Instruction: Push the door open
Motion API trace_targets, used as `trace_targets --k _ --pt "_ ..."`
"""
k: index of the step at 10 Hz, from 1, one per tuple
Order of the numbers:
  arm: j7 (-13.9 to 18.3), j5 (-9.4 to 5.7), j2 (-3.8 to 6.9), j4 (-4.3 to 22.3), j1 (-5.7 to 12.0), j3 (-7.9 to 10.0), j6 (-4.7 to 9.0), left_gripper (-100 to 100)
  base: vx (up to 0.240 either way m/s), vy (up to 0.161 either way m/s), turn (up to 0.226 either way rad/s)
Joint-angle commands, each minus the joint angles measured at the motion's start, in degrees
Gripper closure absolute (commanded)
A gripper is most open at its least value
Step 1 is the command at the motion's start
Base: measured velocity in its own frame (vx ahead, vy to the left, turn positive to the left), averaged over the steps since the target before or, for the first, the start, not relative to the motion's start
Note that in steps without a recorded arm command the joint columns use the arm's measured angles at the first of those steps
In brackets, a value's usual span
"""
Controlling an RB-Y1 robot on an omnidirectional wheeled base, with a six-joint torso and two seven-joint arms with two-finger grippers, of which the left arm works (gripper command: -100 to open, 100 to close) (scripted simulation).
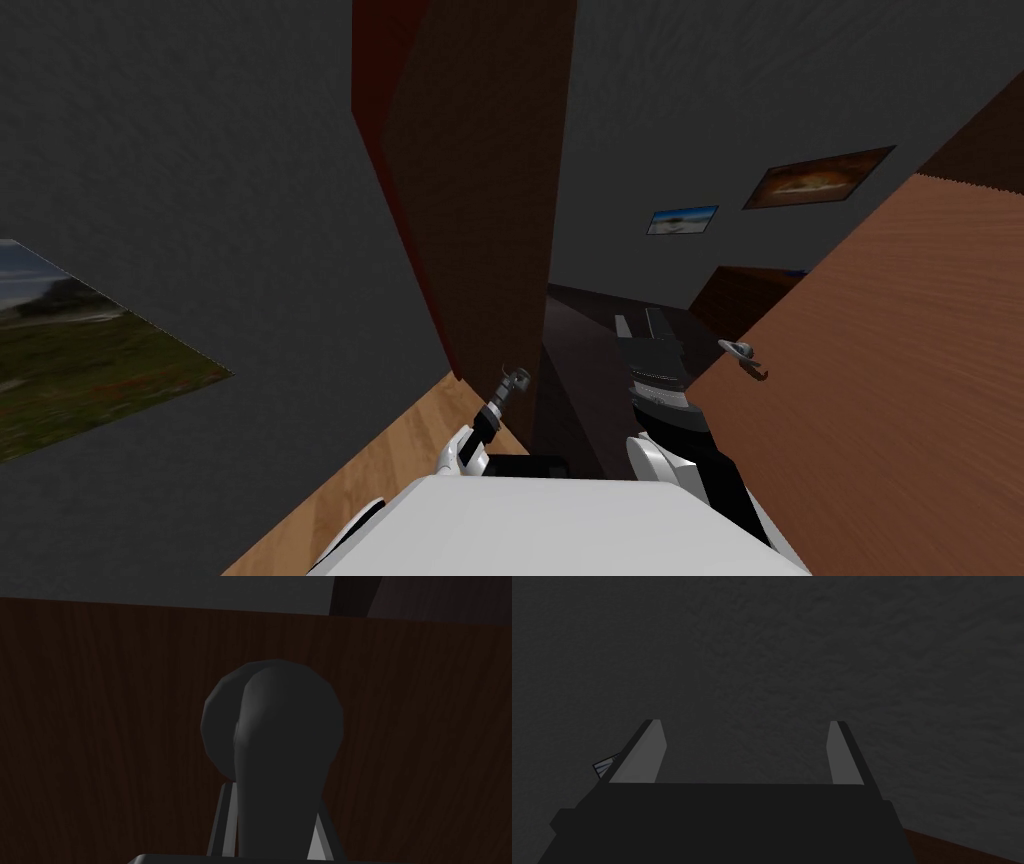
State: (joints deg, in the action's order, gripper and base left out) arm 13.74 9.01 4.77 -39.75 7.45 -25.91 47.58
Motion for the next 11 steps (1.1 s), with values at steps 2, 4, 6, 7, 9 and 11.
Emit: trace_targets --k 2,4,6,7,9,11 --pt "-0.5 -0.42 0.1 0.2 0.07 0.96 -0.13 100 0.043 -0.047 0.015" --pt "-1.1 -0.88 0.16 0.4 0.17 2.02 -0.26 100 0.139 -0.166 0.054" --pt "-1.8 -1.47 0.19 0.6 0.3 3.36 -0.43 100 0.137 -0.131 0.025" --pt "-2.0 -1.69 0.19 0.7 0.35 3.87 -0.5 100 0.137 -0.125 0.027" --pt "-2.9 -2.39 0.14 1.0 0.5 5.49 -0.7 100 0.159 -0.168 0.066" --pt "-3.8 -3.16 0.02 1.3 0.66 7.25 -0.93 100 0.131 -0.157 0.074"
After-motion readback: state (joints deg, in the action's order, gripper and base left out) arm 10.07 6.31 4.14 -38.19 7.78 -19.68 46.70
